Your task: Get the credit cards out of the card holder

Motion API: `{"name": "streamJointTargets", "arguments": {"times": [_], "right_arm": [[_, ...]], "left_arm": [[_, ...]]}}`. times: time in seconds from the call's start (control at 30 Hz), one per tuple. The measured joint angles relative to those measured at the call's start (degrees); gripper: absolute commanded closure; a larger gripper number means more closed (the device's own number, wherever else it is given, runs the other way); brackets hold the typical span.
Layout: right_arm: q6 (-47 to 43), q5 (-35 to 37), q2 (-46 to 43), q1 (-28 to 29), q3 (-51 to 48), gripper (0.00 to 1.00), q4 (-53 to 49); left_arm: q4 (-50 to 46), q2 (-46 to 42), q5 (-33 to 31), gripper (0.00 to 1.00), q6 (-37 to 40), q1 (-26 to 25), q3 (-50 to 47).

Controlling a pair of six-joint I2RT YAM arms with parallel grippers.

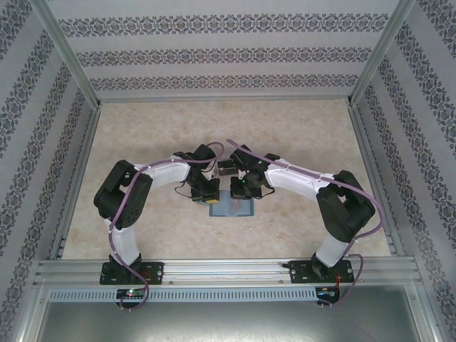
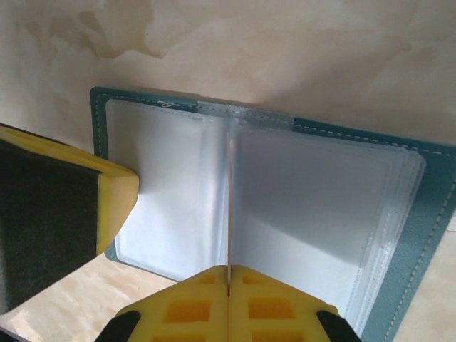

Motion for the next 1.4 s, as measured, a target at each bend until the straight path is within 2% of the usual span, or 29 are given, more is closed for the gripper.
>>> {"name": "streamJointTargets", "arguments": {"times": [0.27,0.47,0.73,1.2,1.4], "right_arm": [[-4.98,0.15,-2.62,-1.29,0.83,0.98,-1.70],[-13.51,-0.11,-3.17,-1.95,3.43,1.00,-3.19],[-29.31,-1.57,0.92,-2.75,11.13,0.96,-7.82],[-65.51,1.49,4.79,-5.73,21.55,0.98,-16.61],[-78.09,3.04,8.63,-6.16,26.64,0.99,-19.19]], "left_arm": [[-1.29,-2.05,-2.36,1.00,-0.02,0.00,0.00],[-1.36,-5.42,-3.82,1.00,-0.24,0.11,-0.11],[-1.14,-9.38,-4.37,1.00,-0.42,2.10,-3.34],[-0.39,-12.44,-5.20,0.99,-0.48,5.27,-9.27],[-0.09,-13.09,-5.25,0.99,-0.68,5.44,-10.82]]}}
